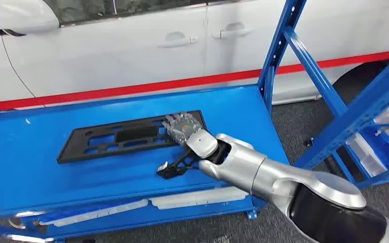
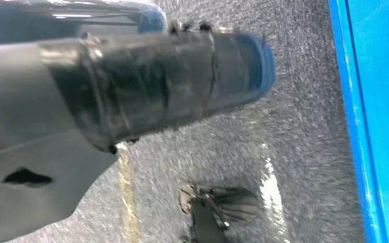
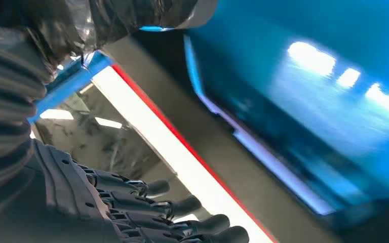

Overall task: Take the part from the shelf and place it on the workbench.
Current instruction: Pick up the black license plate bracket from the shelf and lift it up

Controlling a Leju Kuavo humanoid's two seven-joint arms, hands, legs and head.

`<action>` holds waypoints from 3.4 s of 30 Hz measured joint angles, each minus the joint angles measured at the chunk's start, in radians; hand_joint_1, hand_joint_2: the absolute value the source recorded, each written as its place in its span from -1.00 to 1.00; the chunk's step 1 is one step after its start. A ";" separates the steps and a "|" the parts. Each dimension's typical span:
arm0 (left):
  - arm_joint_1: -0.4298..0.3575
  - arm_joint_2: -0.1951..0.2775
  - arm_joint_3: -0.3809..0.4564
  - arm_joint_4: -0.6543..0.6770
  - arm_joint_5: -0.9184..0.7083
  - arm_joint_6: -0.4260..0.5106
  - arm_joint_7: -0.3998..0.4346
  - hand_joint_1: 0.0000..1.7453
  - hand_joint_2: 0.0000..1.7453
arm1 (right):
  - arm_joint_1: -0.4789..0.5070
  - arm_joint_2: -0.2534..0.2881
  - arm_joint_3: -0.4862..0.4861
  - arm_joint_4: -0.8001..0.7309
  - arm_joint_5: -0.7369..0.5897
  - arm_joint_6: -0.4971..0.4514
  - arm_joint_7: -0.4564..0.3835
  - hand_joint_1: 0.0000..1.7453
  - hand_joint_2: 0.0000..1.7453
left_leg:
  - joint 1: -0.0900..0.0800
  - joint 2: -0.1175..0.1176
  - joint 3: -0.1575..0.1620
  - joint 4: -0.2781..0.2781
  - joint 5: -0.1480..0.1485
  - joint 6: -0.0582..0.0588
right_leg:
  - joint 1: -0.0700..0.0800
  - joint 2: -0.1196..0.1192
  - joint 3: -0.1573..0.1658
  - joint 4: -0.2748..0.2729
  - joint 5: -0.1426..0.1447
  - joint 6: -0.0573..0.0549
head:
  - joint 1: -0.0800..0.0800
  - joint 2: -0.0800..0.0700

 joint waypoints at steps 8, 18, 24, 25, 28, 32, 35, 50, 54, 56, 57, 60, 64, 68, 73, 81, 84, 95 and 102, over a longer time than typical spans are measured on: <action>0.001 0.000 -0.001 0.001 0.000 0.000 0.001 -1.00 -1.00 | 0.004 -0.002 0.000 0.014 0.003 -0.006 0.000 -1.00 1.00 | 0.009 0.000 0.058 -0.012 -0.030 0.027 | -0.003 -0.005 -0.179 0.274 -0.071 0.023 | 0.005 0.000; -0.002 -0.004 -0.004 0.002 0.011 -0.006 -0.022 -1.00 -1.00 | 0.001 -0.008 0.002 0.040 0.002 0.058 -0.016 1.00 1.00 | 0.007 -0.001 0.112 0.004 -0.092 -0.011 | 0.005 -0.004 -0.101 -0.005 0.089 -0.022 | 0.006 0.000; -0.002 -0.004 -0.003 0.002 0.031 -0.047 -0.054 -1.00 -1.00 | -0.010 -0.007 0.002 0.042 -0.017 0.059 -0.023 1.00 1.00 | 0.013 0.001 -0.054 0.256 -0.172 -0.031 | -0.001 -0.005 -0.075 -0.009 0.074 -0.031 | -0.005 0.000; 0.000 -0.004 -0.003 0.002 0.034 -0.056 -0.059 -1.00 -1.00 | -0.011 -0.007 0.002 0.041 -0.016 0.058 -0.023 1.00 1.00 | 0.013 0.001 -0.060 0.241 -0.147 -0.032 | -0.001 -0.004 -0.069 -0.007 0.068 -0.031 | -0.005 0.000; 0.002 -0.003 -0.003 0.002 0.042 -0.083 -0.072 -1.00 0.00 | -0.016 -0.006 0.002 0.041 -0.006 0.057 -0.022 1.00 1.00 | 0.011 0.002 -0.009 0.068 -0.037 -0.028 | 0.000 -0.003 -0.051 0.003 0.052 -0.024 | -0.005 0.000; 0.001 -0.002 -0.003 0.002 0.042 -0.112 -0.096 -1.00 1.00 | -0.028 -0.007 0.003 0.037 0.021 0.057 -0.020 1.00 1.00 | 0.006 0.002 0.013 0.012 -0.018 -0.006 | 0.005 -0.002 -0.054 0.009 0.042 -0.003 | -0.005 0.000; 0.000 -0.002 -0.003 0.002 0.040 -0.122 -0.102 -1.00 1.00 | -0.029 -0.008 0.003 0.033 0.026 0.056 -0.020 1.00 1.00 | 0.012 0.006 0.018 0.002 0.000 0.011 | 0.004 -0.004 -0.081 0.076 -0.006 0.012 | -0.002 0.000; 0.001 -0.001 -0.003 0.002 0.048 -0.141 -0.102 -1.00 1.00 | -0.029 -0.008 0.003 0.011 0.025 0.043 -0.022 1.00 1.00 | 0.008 0.000 -0.010 0.054 -0.036 -0.024 | -0.003 -0.011 -0.033 -0.005 0.036 -0.022 | -0.001 0.000; 0.001 0.000 -0.003 0.002 0.064 -0.119 -0.104 -1.00 1.00 | -0.024 -0.011 0.003 -0.010 -0.021 0.019 -0.011 1.00 1.00 | 0.013 0.001 -0.113 0.275 -0.131 -0.041 | -0.004 -0.012 -0.034 -0.006 0.037 -0.028 | -0.004 0.000; 0.002 0.000 -0.003 0.002 0.069 -0.087 -0.096 -1.00 1.00 | -0.023 -0.015 0.000 -0.032 -0.067 0.000 0.002 1.00 1.00 | 0.014 0.001 -0.100 0.244 -0.092 -0.041 | -0.004 -0.009 -0.034 -0.003 0.035 -0.028 | -0.004 0.000; 0.002 0.000 -0.003 0.003 0.074 -0.071 -0.088 -1.00 1.00 | -0.023 -0.018 -0.005 -0.049 -0.100 -0.016 0.009 1.00 1.00 | 0.014 0.001 -0.068 0.176 -0.055 -0.040 | -0.004 -0.007 -0.034 0.000 0.033 -0.026 | -0.004 0.000; 0.001 0.000 -0.001 0.003 0.090 -0.043 -0.068 -1.00 1.00 | -0.022 -0.025 -0.030 -0.113 -0.216 -0.105 0.026 1.00 1.00 | 0.009 0.000 0.009 0.020 -0.005 -0.027 | 0.001 -0.003 -0.039 0.007 0.027 -0.015 | -0.004 0.000; 0.002 -0.004 0.000 0.003 0.096 -0.023 -0.056 -1.00 1.00 | 0.004 -0.037 -0.095 -0.224 -0.382 -0.304 0.006 1.00 1.00 | 0.011 0.001 0.013 0.005 -0.004 -0.007 | 0.003 -0.003 -0.048 0.015 0.019 0.002 | -0.004 0.000; 0.001 -0.006 0.000 0.003 0.096 -0.011 -0.062 -1.00 1.00 | 0.037 -0.047 -0.158 -0.321 -0.512 -0.438 -0.040 1.00 1.00 | 0.014 0.003 0.018 -0.001 -0.003 0.013 | 0.000 -0.005 -0.142 0.219 -0.083 0.017 | -0.001 0.000; 0.001 -0.008 0.000 0.003 0.090 0.014 -0.070 -1.00 1.00 | 0.087 -0.063 -0.200 -0.402 -0.634 -0.495 -0.078 1.00 1.00 | 0.014 -0.001 0.019 0.007 -0.011 0.011 | -0.002 -0.006 -0.116 0.135 -0.004 0.010 | 0.000 0.000; -0.001 -0.013 0.000 0.003 0.092 0.023 -0.072 -1.00 1.00 | 0.123 -0.069 -0.256 -0.481 -0.728 -0.575 -0.121 1.00 1.00 | 0.011 0.001 -0.009 0.069 -0.059 -0.027 | -0.005 -0.006 -0.050 0.001 0.040 -0.021 | -0.004 0.000; -0.001 -0.015 0.000 0.003 0.093 0.023 -0.072 -1.00 1.00 | 0.135 -0.069 -0.264 -0.495 -0.731 -0.586 -0.126 1.00 1.00 | 0.013 0.002 -0.094 0.254 -0.140 -0.038 | -0.004 -0.007 -0.049 0.001 0.038 -0.027 | -0.006 0.000; 0.000 -0.016 0.000 0.003 0.097 0.025 -0.071 -1.00 1.00 | 0.154 -0.069 -0.270 -0.507 -0.750 -0.597 -0.134 1.00 1.00 | 0.013 0.002 -0.066 0.184 -0.076 -0.036 | -0.004 -0.005 -0.047 0.006 0.034 -0.026 | -0.006 0.000; -0.004 -0.025 0.000 0.003 0.126 0.066 -0.022 -1.00 1.00 | 0.171 -0.069 -0.286 -0.537 -0.968 -0.629 -0.218 1.00 1.00 | 0.014 0.006 0.000 -0.003 0.015 0.015 | -0.005 -0.006 -0.145 0.283 -0.134 0.020 | 0.004 0.000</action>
